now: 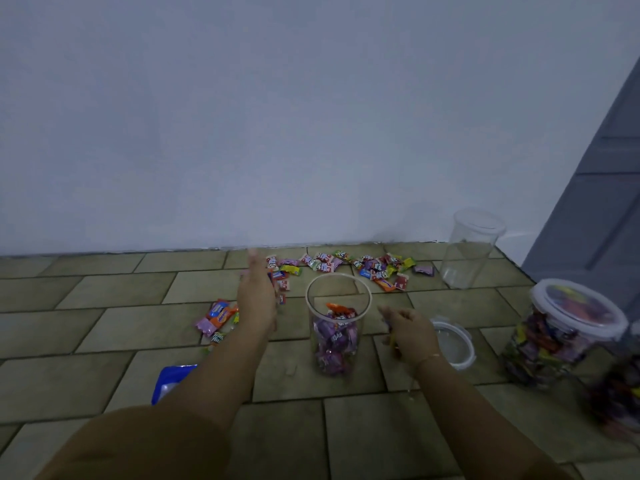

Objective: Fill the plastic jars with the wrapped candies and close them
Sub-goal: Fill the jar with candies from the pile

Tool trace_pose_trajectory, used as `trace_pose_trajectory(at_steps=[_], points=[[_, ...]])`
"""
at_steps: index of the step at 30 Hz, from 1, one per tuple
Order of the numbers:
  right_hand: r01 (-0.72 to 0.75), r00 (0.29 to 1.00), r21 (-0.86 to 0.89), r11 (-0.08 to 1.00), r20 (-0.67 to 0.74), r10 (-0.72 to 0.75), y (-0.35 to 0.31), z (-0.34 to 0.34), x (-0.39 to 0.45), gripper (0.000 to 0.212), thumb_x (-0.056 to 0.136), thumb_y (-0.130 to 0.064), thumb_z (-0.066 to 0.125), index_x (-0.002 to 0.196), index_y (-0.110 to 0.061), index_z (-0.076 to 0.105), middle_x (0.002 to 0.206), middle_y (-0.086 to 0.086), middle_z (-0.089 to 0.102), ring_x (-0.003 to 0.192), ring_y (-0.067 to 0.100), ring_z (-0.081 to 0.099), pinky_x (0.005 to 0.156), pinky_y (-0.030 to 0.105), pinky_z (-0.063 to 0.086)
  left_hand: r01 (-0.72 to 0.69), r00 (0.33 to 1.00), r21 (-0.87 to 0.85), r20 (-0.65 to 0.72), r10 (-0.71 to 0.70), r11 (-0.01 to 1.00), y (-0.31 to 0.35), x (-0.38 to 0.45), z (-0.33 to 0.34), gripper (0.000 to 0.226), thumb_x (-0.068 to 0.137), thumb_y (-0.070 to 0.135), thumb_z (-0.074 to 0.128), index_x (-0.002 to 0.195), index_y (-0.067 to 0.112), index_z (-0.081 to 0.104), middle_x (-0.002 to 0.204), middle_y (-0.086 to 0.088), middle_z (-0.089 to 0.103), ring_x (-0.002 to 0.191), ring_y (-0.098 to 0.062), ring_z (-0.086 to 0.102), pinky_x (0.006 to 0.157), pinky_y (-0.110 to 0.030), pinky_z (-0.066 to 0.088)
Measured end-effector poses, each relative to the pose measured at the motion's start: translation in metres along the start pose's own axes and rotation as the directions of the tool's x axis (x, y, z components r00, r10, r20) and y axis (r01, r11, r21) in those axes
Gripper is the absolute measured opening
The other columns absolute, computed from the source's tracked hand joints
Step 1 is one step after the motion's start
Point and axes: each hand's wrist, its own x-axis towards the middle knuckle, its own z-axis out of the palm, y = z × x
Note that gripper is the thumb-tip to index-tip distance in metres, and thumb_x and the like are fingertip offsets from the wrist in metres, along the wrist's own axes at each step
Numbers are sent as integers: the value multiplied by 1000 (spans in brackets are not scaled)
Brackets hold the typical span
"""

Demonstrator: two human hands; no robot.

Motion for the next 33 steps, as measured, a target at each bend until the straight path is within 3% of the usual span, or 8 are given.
trace_pose_trajectory(at_steps=[4, 8, 12, 15, 21, 24, 29, 33], points=[[-235, 969, 506, 830, 186, 161, -32, -4, -11, 25, 84, -31, 68, 94, -9, 59, 80, 6, 51, 65, 21, 54, 37, 21, 45, 62, 992, -357, 123, -19, 932, 30, -18, 2, 66, 88, 70, 34, 43, 23, 42, 46, 2, 36, 36, -12, 27, 40, -20, 21], [-223, 960, 619, 753, 272, 60, -70, -1, -15, 10, 90, -16, 60, 83, -9, 57, 73, 7, 51, 60, 15, 54, 39, 21, 47, 35, 986, -400, 165, 34, 916, 52, -32, 14, 40, 92, 51, 50, 69, 22, 36, 51, 2, 32, 35, -10, 23, 44, -22, 17], [-88, 968, 690, 718, 229, -101, -102, 11, -23, 14, 91, -8, 53, 78, -7, 49, 68, 5, 43, 49, 16, 52, 43, 23, 48, 22, 974, -417, 213, 75, 909, 62, -38, 27, 37, 95, 40, 50, 69, 21, 31, 53, 0, 27, 33, -10, 20, 40, -19, 16], [34, 969, 700, 713, 152, -195, -111, 21, -31, 8, 91, -6, 53, 99, -6, 49, 67, 6, 47, 46, 17, 55, 46, 27, 51, -7, 964, -414, 239, 116, 910, 62, -41, 33, 40, 96, 44, 45, 68, 18, 33, 46, 2, 34, 33, -12, 25, 42, -23, 20], [198, 961, 619, 760, 29, -275, -96, 41, -43, 6, 92, -7, 55, 91, -13, 53, 63, 7, 51, 44, 17, 58, 51, 29, 52, -54, 961, -411, 225, 158, 910, 49, -48, 35, 60, 94, 63, 21, 67, 14, 43, 44, -1, 51, 38, -18, 46, 49, -29, 37], [282, 945, 595, 753, -35, -326, -88, 45, -43, 2, 92, -10, 56, 91, -9, 55, 64, 8, 54, 48, 16, 59, 54, 29, 53, -67, 958, -379, 233, 166, 923, 48, -52, 36, 58, 97, 58, 22, 66, 13, 42, 46, -2, 52, 40, -18, 48, 48, -27, 39], [416, 902, 458, 785, -95, -422, -82, 50, -45, 18, 92, -16, 57, 75, -11, 58, 69, 8, 61, 61, 23, 62, 57, 29, 53, -75, 963, -313, 224, 150, 947, 46, -56, 36, 44, 99, 36, 36, 64, 9, 42, 53, -5, 56, 43, -18, 49, 43, -20, 42], [490, 868, 347, 800, -109, -485, -76, 54, -47, 37, 92, -22, 57, 80, 13, 53, 74, 30, 58, 64, 21, 61, 66, 35, 57, -92, 964, -294, 211, 159, 951, 45, -57, 36, 39, 93, 20, 38, 57, 9, 49, 54, -6, 57, 51, -21, 49, 49, -28, 41]])
